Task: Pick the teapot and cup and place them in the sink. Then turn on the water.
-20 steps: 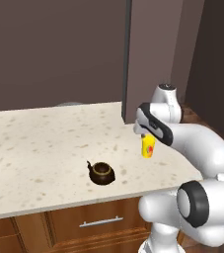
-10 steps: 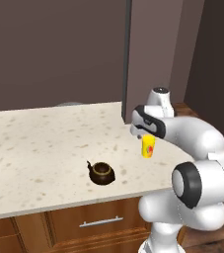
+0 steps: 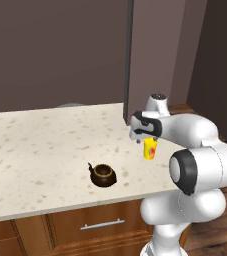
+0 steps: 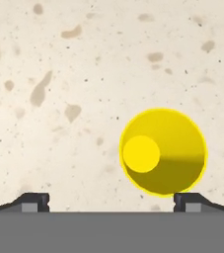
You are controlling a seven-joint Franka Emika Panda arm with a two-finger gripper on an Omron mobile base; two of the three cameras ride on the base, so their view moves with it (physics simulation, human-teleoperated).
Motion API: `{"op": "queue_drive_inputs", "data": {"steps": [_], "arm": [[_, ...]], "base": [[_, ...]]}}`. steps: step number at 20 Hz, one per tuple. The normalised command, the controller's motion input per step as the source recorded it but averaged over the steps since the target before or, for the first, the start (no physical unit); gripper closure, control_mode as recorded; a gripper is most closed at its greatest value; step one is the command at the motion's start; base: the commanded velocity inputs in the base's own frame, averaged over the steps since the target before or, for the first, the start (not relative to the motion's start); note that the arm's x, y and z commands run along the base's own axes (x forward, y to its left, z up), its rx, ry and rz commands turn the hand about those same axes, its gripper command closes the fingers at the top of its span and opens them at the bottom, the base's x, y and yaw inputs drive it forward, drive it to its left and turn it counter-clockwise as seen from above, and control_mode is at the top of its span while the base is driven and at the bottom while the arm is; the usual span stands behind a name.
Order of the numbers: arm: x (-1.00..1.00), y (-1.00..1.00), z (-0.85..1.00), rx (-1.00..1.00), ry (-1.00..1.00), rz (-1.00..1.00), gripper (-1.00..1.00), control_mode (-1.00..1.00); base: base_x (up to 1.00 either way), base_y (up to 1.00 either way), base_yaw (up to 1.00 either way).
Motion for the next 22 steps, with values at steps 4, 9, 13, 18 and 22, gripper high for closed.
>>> {"op": "queue_drive_inputs", "data": {"steps": [4, 9, 13, 18, 22], "arm": [[0.01, 0.00, -0.23, 0.00, 0.00, 0.00, -1.00, -1.00], [0.07, 0.00, -0.22, 0.00, 0.00, 0.00, -1.00, -1.00], [0.08, 0.00, -0.15, 0.00, 0.00, 0.00, -1.00, -1.00], [0.10, 0.00, -0.06, 0.00, 0.00, 0.00, -1.00, -1.00], [0.16, 0.00, -0.04, 0.00, 0.00, 0.00, -1.00, -1.00]], "base": [[0.00, 0.00, 0.00], [0.00, 0.00, 0.00], [0.00, 0.00, 0.00], [0.00, 0.00, 0.00], [0.00, 0.00, 0.00]]}}
